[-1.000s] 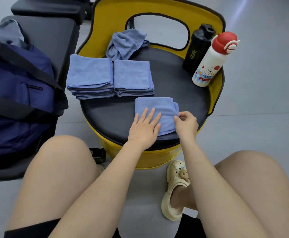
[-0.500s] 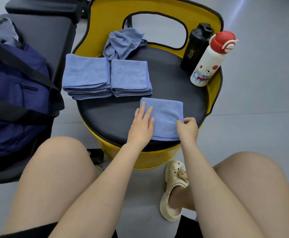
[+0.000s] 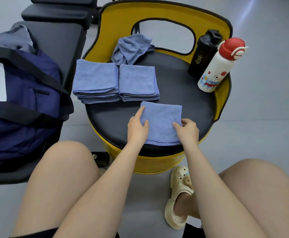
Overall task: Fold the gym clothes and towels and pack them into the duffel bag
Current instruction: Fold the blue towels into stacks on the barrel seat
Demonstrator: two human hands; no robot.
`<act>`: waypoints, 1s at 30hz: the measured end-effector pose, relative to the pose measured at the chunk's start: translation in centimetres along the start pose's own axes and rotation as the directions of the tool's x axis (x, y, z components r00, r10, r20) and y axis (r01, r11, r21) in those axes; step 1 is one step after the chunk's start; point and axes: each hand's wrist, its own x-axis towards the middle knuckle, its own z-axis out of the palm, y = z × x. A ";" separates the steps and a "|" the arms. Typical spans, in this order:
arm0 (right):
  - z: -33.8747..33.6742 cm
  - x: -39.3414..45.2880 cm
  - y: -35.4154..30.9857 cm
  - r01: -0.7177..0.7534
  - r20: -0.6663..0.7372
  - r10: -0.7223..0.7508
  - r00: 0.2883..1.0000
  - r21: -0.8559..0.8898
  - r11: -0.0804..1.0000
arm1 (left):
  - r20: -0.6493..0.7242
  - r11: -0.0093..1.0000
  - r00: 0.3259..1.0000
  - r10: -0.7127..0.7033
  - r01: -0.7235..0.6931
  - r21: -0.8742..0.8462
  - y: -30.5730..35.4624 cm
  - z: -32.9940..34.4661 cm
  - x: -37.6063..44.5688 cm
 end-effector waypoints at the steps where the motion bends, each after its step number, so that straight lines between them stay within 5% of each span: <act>1: 0.3 -0.1 -0.4 0.016 -0.002 -0.016 1.000 -0.004 1.000 | -0.013 1.000 1.000 -0.010 0.010 0.002 -0.2 -0.4 0.1; 7: 2.1 0.0 -2.2 0.081 0.067 -0.082 0.994 0.021 0.997 | -0.033 0.999 0.999 0.031 -0.033 -0.038 -1.1 -2.2 0.6; 15: 2.7 -0.8 -4.1 -0.103 0.202 0.034 0.979 0.340 0.935 | -0.003 0.981 0.994 0.112 -0.111 -0.158 0.6 -5.6 1.0; 23: 1.6 0.8 -8.9 -0.120 0.184 0.031 0.982 0.494 0.861 | 0.014 0.947 1.000 0.026 -0.020 -0.321 4.8 -8.1 4.0; 30: 1.4 5.7 -14.2 0.015 0.124 -0.078 0.989 0.442 0.897 | 0.009 0.970 0.998 0.070 -0.066 -0.235 6.8 -9.5 9.2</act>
